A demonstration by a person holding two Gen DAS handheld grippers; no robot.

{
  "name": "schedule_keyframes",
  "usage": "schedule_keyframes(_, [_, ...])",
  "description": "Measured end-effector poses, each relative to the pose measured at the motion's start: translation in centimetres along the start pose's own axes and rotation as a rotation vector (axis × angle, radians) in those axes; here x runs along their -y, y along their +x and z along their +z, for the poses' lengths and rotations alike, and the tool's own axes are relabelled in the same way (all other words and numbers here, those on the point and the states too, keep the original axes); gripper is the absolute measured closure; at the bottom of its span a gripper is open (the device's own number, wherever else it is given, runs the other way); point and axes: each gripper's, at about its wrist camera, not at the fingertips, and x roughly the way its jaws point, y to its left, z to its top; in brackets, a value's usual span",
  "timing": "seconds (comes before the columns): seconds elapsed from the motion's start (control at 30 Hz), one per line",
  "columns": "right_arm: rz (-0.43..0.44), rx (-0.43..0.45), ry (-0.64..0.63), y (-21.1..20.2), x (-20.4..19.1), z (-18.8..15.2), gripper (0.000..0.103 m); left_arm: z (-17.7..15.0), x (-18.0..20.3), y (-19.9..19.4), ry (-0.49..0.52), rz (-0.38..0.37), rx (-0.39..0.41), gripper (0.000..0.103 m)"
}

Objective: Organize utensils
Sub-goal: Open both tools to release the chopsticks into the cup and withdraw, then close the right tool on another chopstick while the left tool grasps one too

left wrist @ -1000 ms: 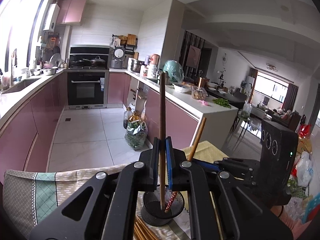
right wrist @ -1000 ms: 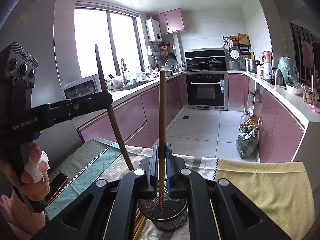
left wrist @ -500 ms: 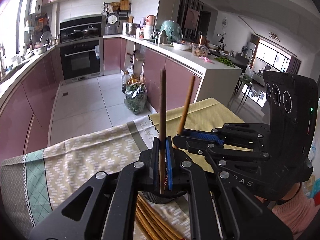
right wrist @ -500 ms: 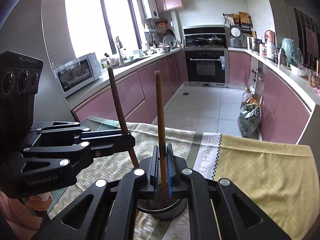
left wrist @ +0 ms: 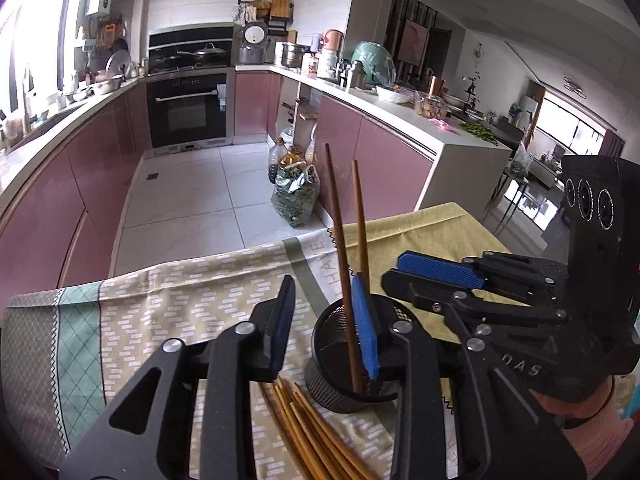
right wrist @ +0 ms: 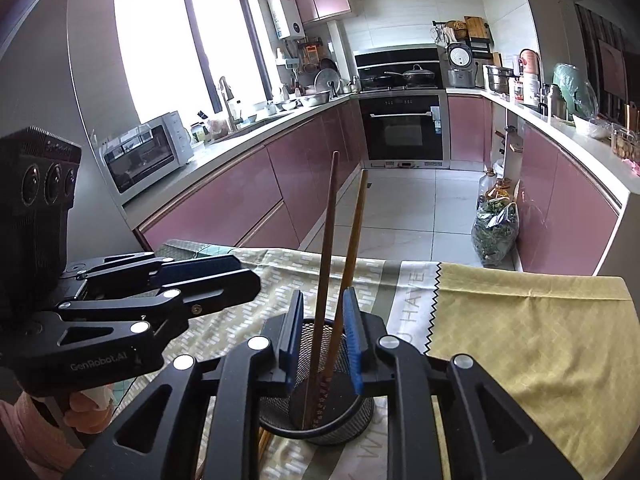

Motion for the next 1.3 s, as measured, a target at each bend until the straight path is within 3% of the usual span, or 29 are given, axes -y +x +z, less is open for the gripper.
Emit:
schedule_keyframes(0.1, [0.013, 0.019, -0.005, -1.0, -0.4, -0.4, 0.075, -0.8, -0.4, -1.8, 0.008, 0.029, 0.048, 0.06])
schedule_keyframes(0.3, [0.065, 0.047, -0.083, -4.0, -2.7, -2.1, 0.062, -3.7, -1.5, -4.9, 0.015, 0.077, 0.081, 0.055])
schedule_keyframes(0.47, [0.1, 0.014, -0.121, -4.9, -4.1, -4.5, 0.06, -7.8, -2.5, -5.2, 0.018, 0.102, 0.022, 0.053])
schedule_keyframes(0.8, [0.09, -0.137, -0.087, -1.5, -4.6, -9.6, 0.06, -14.8, -2.5, -2.6, 0.016, 0.103, -0.129, 0.053])
schedule_keyframes(1.3, [0.08, -0.218, -0.044, 0.4, -5.2, -13.1, 0.06, -17.3, -1.7, -0.7, -0.034, 0.073, -0.205, 0.053])
